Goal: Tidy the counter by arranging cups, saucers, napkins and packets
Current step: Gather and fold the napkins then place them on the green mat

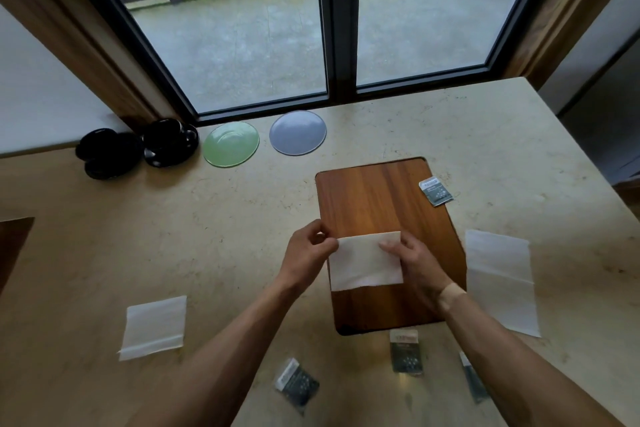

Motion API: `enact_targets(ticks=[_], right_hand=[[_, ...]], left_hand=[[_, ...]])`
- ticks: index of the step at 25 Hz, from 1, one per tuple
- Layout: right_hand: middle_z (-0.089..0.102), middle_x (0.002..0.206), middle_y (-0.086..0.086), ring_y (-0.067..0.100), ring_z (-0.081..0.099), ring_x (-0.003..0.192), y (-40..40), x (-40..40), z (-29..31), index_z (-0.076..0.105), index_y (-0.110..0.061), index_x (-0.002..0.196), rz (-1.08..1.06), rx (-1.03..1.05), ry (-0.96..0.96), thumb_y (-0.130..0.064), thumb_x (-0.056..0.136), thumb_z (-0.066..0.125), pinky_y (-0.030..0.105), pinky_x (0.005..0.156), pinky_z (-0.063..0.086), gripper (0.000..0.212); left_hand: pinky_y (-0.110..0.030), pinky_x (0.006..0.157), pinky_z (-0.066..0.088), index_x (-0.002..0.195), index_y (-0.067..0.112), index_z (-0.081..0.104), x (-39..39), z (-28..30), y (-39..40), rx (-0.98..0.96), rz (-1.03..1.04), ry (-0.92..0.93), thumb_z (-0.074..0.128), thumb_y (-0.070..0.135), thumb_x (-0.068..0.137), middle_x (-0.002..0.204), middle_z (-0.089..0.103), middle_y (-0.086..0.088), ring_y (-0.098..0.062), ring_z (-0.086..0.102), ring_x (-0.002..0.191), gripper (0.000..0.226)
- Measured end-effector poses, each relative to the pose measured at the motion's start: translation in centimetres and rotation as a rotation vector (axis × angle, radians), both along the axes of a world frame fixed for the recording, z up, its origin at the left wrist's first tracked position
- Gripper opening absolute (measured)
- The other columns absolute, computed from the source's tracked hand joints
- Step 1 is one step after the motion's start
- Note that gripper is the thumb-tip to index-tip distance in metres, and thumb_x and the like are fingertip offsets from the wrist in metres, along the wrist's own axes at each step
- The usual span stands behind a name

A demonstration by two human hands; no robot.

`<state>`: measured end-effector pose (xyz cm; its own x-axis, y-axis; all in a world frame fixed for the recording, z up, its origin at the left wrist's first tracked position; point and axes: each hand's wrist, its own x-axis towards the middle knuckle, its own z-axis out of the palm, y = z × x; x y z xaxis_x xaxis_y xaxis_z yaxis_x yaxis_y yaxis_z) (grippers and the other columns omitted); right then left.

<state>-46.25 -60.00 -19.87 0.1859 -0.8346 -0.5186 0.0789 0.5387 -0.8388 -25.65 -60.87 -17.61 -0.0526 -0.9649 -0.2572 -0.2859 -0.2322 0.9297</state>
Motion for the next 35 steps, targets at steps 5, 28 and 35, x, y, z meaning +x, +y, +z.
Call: enact_targets(ticks=[5, 28, 35], right_hand=[[0.068, 0.108, 0.011, 0.026, 0.067, 0.097, 2.5, 1.1, -0.3, 0.063, -0.013, 0.112, 0.019, 0.063, 0.009, -0.029, 0.081, 0.072, 0.038, 0.079, 0.059, 0.036], [0.063, 0.074, 0.009, 0.016, 0.058, 0.067, 6.7, 27.1, -1.0, 0.065, -0.010, 0.078, 0.080, -0.235, 0.469, -0.040, 0.089, 0.062, 0.019, 0.053, 0.048, 0.032], [0.065, 0.059, -0.002, 0.009, 0.055, 0.052, 7.4, 33.7, -2.8, 0.069, -0.025, 0.085, 0.127, -0.198, 0.578, -0.040, 0.088, 0.064, 0.032, 0.061, 0.048, 0.016]], left_hand=[[-0.027, 0.065, 0.049, 0.082, 0.009, 0.059, 0.2, 0.6, 1.4, 0.114, 0.082, 0.082, 0.055, 0.027, 0.075, 0.082, 0.061, -0.004, -0.019, 0.059, 0.080, 0.020], [-0.027, 0.058, 0.036, 0.073, 0.020, 0.055, 23.8, -2.7, 11.2, 0.067, 0.364, -0.132, 0.053, 0.038, 0.097, 0.065, 0.052, 0.004, -0.008, 0.044, 0.059, 0.029], [-0.017, 0.063, 0.045, 0.090, 0.021, 0.067, 33.2, -4.2, 12.4, 0.091, 0.370, -0.192, 0.057, 0.035, 0.096, 0.078, 0.067, 0.005, -0.006, 0.057, 0.068, 0.018]])
